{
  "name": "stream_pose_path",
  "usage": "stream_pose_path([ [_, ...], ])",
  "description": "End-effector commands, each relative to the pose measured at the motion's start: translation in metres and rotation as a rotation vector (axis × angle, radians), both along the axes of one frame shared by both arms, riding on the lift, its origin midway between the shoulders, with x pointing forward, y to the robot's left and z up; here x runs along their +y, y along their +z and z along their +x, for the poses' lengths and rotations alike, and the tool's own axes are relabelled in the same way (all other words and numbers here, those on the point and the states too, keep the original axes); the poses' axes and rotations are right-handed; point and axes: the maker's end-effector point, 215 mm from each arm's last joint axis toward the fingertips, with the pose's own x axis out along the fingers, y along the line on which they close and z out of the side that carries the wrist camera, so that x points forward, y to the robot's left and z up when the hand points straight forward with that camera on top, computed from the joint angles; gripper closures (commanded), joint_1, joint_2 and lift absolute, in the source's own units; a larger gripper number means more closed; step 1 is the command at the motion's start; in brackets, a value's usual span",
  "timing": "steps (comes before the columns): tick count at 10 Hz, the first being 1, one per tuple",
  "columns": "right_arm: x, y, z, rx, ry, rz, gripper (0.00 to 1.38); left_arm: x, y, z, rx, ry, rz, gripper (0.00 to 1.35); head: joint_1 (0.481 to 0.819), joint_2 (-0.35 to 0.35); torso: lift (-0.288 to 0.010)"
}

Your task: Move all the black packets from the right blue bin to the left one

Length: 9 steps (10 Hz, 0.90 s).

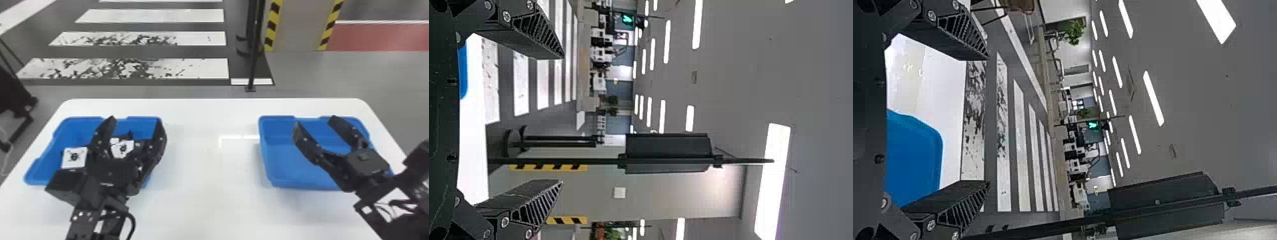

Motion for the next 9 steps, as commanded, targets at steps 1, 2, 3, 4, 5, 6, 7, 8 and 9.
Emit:
stream_pose_path([
  [1,0.005,-0.010,-0.007,0.016,-0.015,-0.041,0.16,0.002,-0.001,-0.010,0.062,0.047,0.019,0.17,0.695,0.014,-0.168],
  [2,0.003,-0.013,-0.008,0.032,-0.038,-0.031,0.16,0.003,-0.016,-0.012,0.134,0.067,0.029,0.17,0.695,0.024,-0.168],
  [3,-0.001,-0.012,-0.013,0.043,-0.070,-0.029,0.16,0.011,-0.025,-0.014,0.164,0.090,0.031,0.17,0.695,0.024,-0.168],
  [4,-0.005,-0.011,-0.019,0.056,-0.096,-0.028,0.18,0.018,-0.019,-0.019,0.156,0.117,0.024,0.17,0.695,0.023,-0.168],
  [5,-0.005,-0.010,-0.019,0.057,-0.099,-0.027,0.18,0.023,-0.012,-0.019,0.136,0.126,0.017,0.17,0.695,0.026,-0.168],
  [6,-0.005,-0.014,-0.019,0.065,-0.101,-0.019,0.18,0.024,-0.009,-0.019,0.129,0.129,0.014,0.17,0.695,0.034,-0.168],
  [7,-0.004,-0.012,-0.017,0.060,-0.100,-0.018,0.18,0.026,-0.007,-0.022,0.126,0.131,0.011,0.17,0.695,0.038,-0.168],
  [8,-0.003,-0.011,-0.017,0.058,-0.099,-0.014,0.18,0.028,-0.009,-0.025,0.135,0.134,0.005,0.17,0.695,0.042,-0.168],
  [9,-0.002,-0.010,-0.018,0.059,-0.098,-0.010,0.18,0.026,-0.004,-0.028,0.126,0.129,0.000,0.17,0.695,0.047,-0.168],
])
